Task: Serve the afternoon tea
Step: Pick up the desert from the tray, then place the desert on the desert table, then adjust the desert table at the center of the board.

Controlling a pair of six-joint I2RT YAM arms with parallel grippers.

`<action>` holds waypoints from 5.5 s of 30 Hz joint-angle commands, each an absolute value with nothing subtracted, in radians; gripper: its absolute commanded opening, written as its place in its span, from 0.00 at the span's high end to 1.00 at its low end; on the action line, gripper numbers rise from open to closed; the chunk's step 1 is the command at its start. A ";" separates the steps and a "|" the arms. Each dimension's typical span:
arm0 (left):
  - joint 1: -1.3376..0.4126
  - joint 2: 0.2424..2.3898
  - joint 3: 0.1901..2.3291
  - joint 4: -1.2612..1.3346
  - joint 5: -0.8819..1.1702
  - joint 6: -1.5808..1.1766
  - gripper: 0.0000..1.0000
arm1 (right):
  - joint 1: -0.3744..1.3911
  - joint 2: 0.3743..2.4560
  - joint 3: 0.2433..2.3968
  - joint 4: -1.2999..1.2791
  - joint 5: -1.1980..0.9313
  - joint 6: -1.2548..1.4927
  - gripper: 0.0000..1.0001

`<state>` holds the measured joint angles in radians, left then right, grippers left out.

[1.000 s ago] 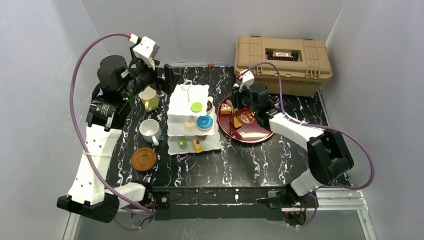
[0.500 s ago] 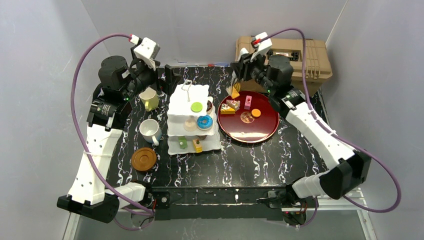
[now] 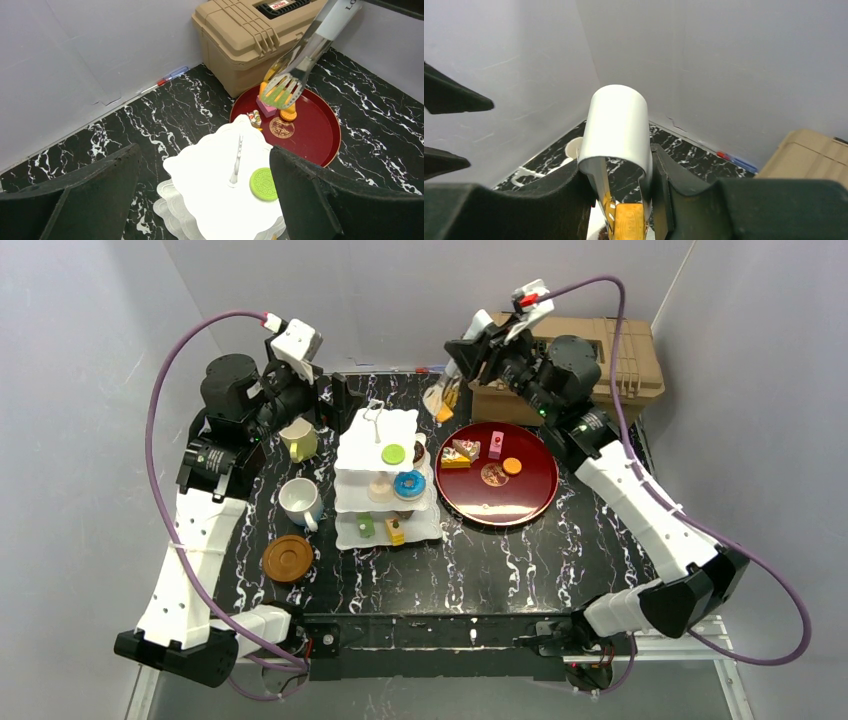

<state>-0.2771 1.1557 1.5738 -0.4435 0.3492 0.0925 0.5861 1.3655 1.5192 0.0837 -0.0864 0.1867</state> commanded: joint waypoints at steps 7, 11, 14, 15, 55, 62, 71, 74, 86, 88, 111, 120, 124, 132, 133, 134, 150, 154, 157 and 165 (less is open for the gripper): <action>-0.281 1.118 1.544 -0.425 0.368 0.083 0.02 | 0.763 1.466 1.677 0.166 -0.012 0.135 0.92; -0.280 1.112 1.544 -0.426 0.366 0.086 0.02 | 0.776 1.487 1.692 0.173 -0.005 0.131 0.92; -0.279 1.108 1.537 -0.423 0.373 0.082 0.02 | 0.782 1.499 1.696 0.171 -0.005 0.127 0.92; -0.279 1.108 1.536 -0.423 0.376 0.080 0.02 | 0.783 1.500 1.691 0.177 -0.005 0.127 0.92; -0.279 1.107 1.519 -0.423 0.380 0.094 0.02 | 0.789 1.448 1.657 0.217 0.075 0.135 0.63; -0.280 1.135 1.480 -0.460 0.465 0.117 0.02 | 0.773 1.398 1.650 0.173 0.136 0.081 0.76; -0.282 1.262 1.547 -0.454 0.545 0.105 0.05 | 0.747 1.253 1.463 0.109 0.247 0.022 0.78; -0.281 1.296 1.563 -0.475 0.562 0.122 0.19 | 0.737 1.204 1.390 0.094 0.278 0.020 0.79; -0.301 1.308 1.594 -0.432 0.529 0.127 1.00 | 0.729 1.119 1.251 0.047 0.357 0.003 0.79; -0.309 1.288 1.583 -0.406 0.492 0.139 1.00 | 0.727 1.118 1.236 0.048 0.359 0.003 0.79; -0.393 1.175 1.427 -0.174 -0.025 -0.085 1.00 | 0.722 1.118 1.133 0.087 0.371 0.040 0.80; -0.393 1.159 1.413 -0.218 -0.086 -0.186 1.00 | 0.721 1.114 1.118 0.093 0.363 0.050 0.80; -0.393 1.146 1.402 -0.206 -0.009 -0.140 0.55 | 0.721 1.114 1.106 0.100 0.363 0.057 0.80; -0.392 1.137 1.481 -0.309 0.330 0.063 0.02 | 0.718 1.108 1.106 0.096 0.368 0.058 0.79; -0.391 1.136 1.495 -0.334 0.347 0.107 0.02 | 0.718 1.106 1.105 0.094 0.368 0.058 0.79; -0.386 1.131 1.503 -0.351 0.382 0.157 0.02 | 0.717 1.105 1.104 0.091 0.368 0.060 0.78; -0.053 1.388 1.944 -1.371 0.921 2.028 0.02 | 0.713 1.079 1.090 0.086 0.365 0.069 0.78; -0.053 1.418 1.919 -1.341 0.895 2.336 0.03 | 0.713 1.075 1.080 0.092 0.361 0.072 0.78; -0.066 1.421 1.885 -1.251 0.906 2.438 0.04 | 0.712 1.068 1.067 0.101 0.360 0.079 0.78; -0.120 1.450 1.826 -1.114 0.798 2.707 0.10 | 0.708 1.064 1.066 0.091 0.359 0.082 0.78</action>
